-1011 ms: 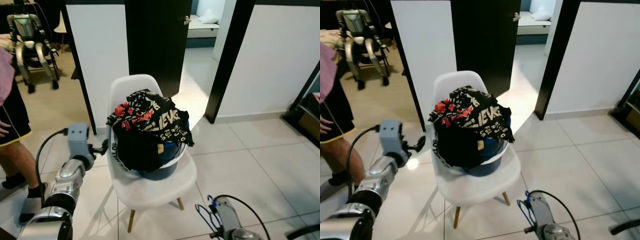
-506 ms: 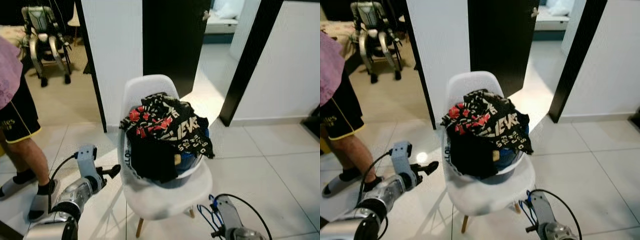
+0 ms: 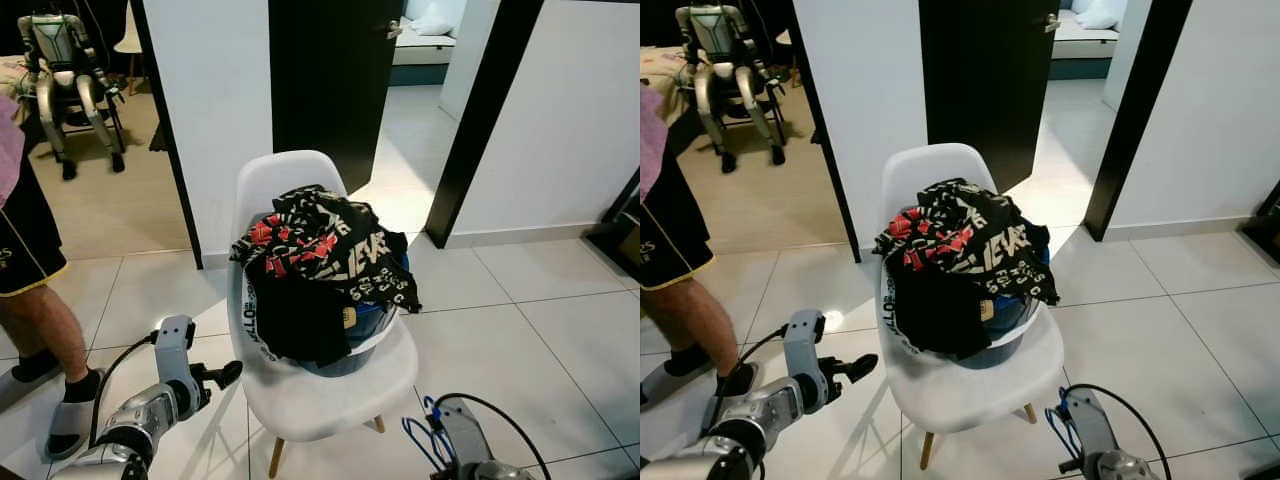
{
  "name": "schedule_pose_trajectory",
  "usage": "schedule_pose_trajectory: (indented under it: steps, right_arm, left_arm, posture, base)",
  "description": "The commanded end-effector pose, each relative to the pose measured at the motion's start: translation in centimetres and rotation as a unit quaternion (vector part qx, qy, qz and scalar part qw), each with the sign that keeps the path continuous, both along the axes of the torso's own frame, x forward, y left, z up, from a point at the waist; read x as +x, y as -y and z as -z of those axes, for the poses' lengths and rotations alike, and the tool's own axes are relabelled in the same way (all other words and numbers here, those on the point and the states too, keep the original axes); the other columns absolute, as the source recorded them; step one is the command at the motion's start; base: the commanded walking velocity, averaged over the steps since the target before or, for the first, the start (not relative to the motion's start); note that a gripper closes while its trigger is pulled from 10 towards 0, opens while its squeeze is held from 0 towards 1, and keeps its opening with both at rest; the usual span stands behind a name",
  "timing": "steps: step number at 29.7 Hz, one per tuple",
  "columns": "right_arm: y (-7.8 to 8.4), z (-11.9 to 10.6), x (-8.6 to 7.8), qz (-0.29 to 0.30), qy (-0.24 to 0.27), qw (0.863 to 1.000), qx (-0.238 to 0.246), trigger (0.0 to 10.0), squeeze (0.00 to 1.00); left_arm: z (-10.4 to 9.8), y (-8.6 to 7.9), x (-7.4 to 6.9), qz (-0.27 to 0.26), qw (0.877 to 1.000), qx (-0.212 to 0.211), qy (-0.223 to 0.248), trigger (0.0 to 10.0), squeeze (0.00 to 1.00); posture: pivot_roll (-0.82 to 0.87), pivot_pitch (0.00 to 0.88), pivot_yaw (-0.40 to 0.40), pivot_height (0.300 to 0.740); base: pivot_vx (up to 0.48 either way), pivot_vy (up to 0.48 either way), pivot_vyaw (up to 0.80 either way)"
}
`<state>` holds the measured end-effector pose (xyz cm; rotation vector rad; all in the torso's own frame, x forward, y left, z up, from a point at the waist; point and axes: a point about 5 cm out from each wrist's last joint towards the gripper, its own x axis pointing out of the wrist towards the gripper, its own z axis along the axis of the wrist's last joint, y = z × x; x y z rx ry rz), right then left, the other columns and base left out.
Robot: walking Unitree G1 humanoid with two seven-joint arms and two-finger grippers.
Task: Hang hanger
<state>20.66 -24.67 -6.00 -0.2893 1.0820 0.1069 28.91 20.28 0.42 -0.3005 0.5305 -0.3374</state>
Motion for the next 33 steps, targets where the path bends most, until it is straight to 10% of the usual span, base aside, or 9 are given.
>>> schedule_pose_trajectory:
  steps: [1, 15, 32, 33]
  right_arm:
    - [0.3, 0.2, -0.5, 0.004, -0.005, 1.000, -0.001, 10.0, 0.00]
    - [2.0, 0.8, -2.8, 0.020, -0.017, 1.000, -0.006, 10.0, 0.00]
    - [2.6, 1.0, -3.9, 0.023, -0.011, 1.000, -0.008, 10.0, 0.00]
    - [2.6, 1.1, -4.1, 0.024, -0.010, 1.000, -0.006, 10.0, 0.00]
  left_arm:
    - [0.1, -0.4, -0.4, 0.014, 1.000, 0.011, 0.008, 10.0, 0.00]
    - [-5.5, -2.1, 3.7, -0.003, 0.979, 0.125, 0.163, 10.0, 0.00]
    - [-7.6, 0.0, 5.2, 0.026, 0.971, 0.093, 0.219, 10.0, 0.00]
    - [-7.6, 0.1, 5.3, 0.026, 0.971, 0.094, 0.220, 5.9, 0.00]
  posture:
    - [-0.13, 0.023, -0.032, 0.740]
    - [-0.19, 0.111, -0.050, 0.740]
    - [-0.25, 0.177, -0.066, 0.740]
    - [-0.26, 0.178, -0.067, 0.740]
  base:
    - [0.000, 0.000, 0.00]
    - [0.000, 0.000, 0.00]
    - [0.000, 0.000, 0.00]
    - [0.000, 0.000, 0.00]
